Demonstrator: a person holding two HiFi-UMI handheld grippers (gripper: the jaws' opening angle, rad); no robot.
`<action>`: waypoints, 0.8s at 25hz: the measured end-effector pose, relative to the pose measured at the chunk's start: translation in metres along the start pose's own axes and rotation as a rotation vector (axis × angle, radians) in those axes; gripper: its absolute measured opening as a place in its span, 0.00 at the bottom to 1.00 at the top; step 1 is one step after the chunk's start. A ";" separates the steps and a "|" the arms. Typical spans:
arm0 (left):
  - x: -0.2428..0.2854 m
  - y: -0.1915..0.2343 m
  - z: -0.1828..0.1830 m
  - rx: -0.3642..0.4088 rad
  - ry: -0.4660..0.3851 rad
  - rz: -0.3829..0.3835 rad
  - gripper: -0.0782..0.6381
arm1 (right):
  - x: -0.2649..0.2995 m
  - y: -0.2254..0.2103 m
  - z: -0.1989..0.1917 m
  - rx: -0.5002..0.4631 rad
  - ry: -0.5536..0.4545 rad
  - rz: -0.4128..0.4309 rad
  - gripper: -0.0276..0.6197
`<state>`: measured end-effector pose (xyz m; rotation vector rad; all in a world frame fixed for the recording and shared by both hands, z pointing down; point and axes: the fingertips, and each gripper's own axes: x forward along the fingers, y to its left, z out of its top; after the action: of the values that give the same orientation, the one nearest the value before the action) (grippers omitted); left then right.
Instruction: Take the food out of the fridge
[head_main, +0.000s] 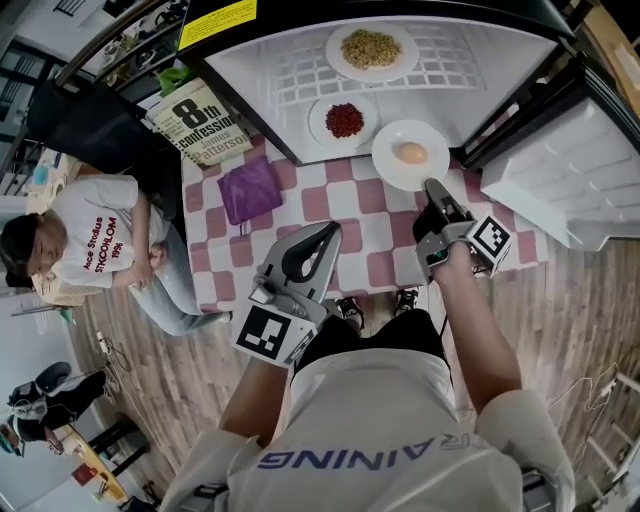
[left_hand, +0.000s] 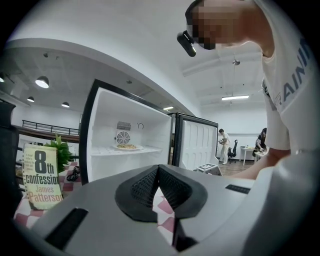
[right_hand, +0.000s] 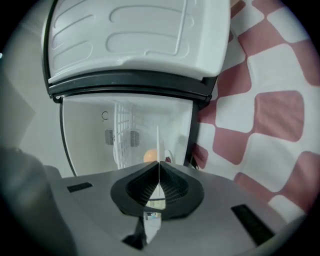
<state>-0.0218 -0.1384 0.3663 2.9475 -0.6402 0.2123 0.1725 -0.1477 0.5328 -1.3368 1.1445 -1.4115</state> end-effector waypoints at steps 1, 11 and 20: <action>0.001 -0.003 0.000 0.005 0.000 -0.008 0.12 | -0.011 -0.003 -0.003 -0.022 0.022 -0.005 0.08; 0.033 -0.046 0.003 0.021 0.006 -0.135 0.12 | -0.118 -0.060 0.016 -0.065 0.008 -0.038 0.08; 0.066 -0.095 -0.002 0.066 0.031 -0.244 0.12 | -0.173 -0.119 0.047 -0.035 -0.052 -0.172 0.09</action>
<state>0.0776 -0.0785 0.3712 3.0423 -0.2695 0.2585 0.2305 0.0432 0.6127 -1.5178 1.0446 -1.4754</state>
